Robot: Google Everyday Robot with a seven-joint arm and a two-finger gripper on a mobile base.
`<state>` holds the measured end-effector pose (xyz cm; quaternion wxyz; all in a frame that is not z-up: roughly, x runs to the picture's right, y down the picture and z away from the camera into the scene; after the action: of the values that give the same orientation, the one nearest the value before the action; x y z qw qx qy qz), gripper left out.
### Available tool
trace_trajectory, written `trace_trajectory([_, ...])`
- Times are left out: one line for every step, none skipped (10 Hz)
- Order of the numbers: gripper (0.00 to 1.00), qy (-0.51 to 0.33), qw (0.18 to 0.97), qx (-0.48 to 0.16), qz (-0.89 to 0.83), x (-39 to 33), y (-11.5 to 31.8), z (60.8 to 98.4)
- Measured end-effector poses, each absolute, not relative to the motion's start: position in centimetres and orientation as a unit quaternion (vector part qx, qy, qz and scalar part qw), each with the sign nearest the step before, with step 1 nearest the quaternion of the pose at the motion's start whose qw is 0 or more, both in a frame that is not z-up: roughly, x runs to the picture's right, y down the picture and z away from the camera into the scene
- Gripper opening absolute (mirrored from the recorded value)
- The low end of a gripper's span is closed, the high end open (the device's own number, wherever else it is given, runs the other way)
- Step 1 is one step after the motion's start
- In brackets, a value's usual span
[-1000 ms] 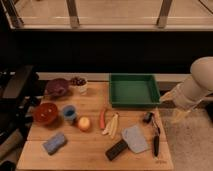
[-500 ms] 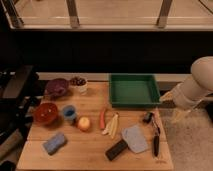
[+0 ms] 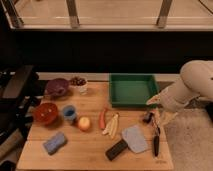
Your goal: Place sponge in purple bowl
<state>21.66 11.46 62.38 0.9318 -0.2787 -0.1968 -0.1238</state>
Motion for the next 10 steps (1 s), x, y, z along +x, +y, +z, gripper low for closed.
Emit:
trace_trajectory([0.66,-0.212,0.927,-0.281,-0.13,20.0,12.2,63.0])
trace_trajectory([0.66,-0.226,0.922,-0.286,-0.132,18.4,12.9,63.8])
trace_trajectory([0.66,-0.24,0.917,-0.292,-0.13,16.6,13.7,64.6])
trace_trajectory([0.66,-0.253,0.911,-0.298,-0.129,14.9,14.3,65.2])
trace_trajectory([0.66,-0.267,0.904,-0.307,-0.129,12.7,15.1,65.8])
trace_trajectory([0.66,-0.281,0.897,-0.315,-0.129,10.8,15.9,66.2])
trace_trajectory([0.66,-0.294,0.889,-0.325,-0.132,8.8,16.6,66.5])
trace_trajectory([0.66,-0.306,0.881,-0.333,-0.139,7.2,17.2,66.7])
trace_trajectory([0.66,-0.306,0.881,-0.334,-0.138,7.2,17.3,66.7])
trace_trajectory([0.66,-0.305,0.881,-0.335,-0.138,7.3,17.3,66.7])
